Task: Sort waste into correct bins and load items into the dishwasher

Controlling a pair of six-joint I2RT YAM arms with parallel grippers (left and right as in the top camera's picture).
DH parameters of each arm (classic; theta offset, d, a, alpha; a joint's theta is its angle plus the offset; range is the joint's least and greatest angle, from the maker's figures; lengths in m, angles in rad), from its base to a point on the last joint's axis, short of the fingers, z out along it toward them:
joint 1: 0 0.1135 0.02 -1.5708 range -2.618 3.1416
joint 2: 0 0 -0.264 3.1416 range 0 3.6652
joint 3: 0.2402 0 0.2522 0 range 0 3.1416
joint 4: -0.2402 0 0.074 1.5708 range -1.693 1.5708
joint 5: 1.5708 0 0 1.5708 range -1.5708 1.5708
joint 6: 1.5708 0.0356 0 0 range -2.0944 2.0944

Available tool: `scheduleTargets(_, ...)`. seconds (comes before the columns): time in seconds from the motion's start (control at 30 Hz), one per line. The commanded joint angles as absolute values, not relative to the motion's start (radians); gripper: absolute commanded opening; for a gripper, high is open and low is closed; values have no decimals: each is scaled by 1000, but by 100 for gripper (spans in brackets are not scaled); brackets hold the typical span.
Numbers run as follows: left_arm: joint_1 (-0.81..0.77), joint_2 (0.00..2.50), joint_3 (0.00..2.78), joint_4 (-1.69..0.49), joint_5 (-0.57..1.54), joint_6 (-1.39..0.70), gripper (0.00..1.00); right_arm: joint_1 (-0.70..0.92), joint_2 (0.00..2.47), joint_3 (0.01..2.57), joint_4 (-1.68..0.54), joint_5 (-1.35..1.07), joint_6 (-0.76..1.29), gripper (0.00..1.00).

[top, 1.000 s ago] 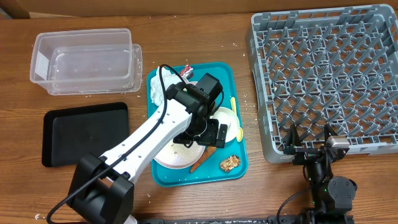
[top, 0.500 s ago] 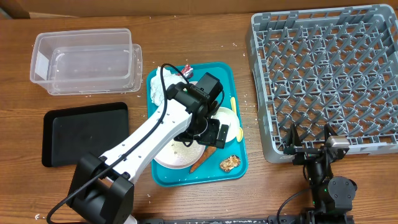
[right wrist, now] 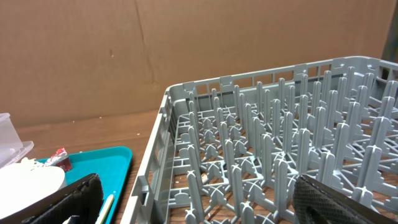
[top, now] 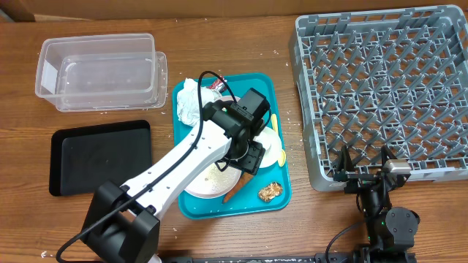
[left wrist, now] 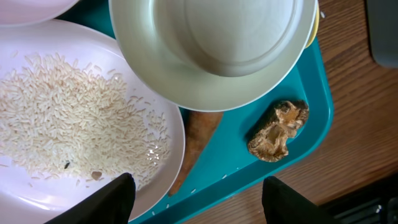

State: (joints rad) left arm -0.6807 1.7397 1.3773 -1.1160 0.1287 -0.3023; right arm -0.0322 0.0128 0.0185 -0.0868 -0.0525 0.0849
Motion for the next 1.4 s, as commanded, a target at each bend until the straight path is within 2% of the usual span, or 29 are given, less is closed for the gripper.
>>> scheduleTargets(0.0, -709, 1739, 1377, -1119, 43, -285, 67, -33, 3, 8, -80, -54, 81, 100)
scheduleTargets(0.3, -722, 1739, 1300, -1083, -12, -327, 59, -33, 3, 8, -80, -54, 81, 100)
scheduleTargets(0.5, -722, 1739, 1271, -1037, -60, -286, 38, -33, 3, 8, -80, -54, 81, 100)
scheduleTargets(0.57, -722, 1740, 1269, -1021, -60, -282, 38, -33, 3, 8, -80, -54, 81, 100)
scheduleTargets(0.73, -722, 1740, 1264, -1000, -60, -245, 50, -33, 3, 8, -80, -54, 81, 100)
scheduleTargets(1.0, -723, 1746, 1263, -974, -52, -193, 53, -33, 3, 8, -80, -54, 81, 100)
scheduleTargets(1.1, -723, 1763, 1262, -958, -52, -165, 52, -33, 3, 8, -80, -54, 81, 100)
scheduleTargets(1.17, -726, 1795, 1262, -967, -50, -153, 41, -33, 3, 8, -80, -54, 81, 100)
scheduleTargets(1.2, -729, 1801, 1262, -976, -40, -152, 39, -33, 3, 8, -81, -54, 81, 100)
scheduleTargets(1.37, -753, 1788, 1280, -1048, -3, -195, 37, -33, 3, 8, -81, -54, 81, 100)
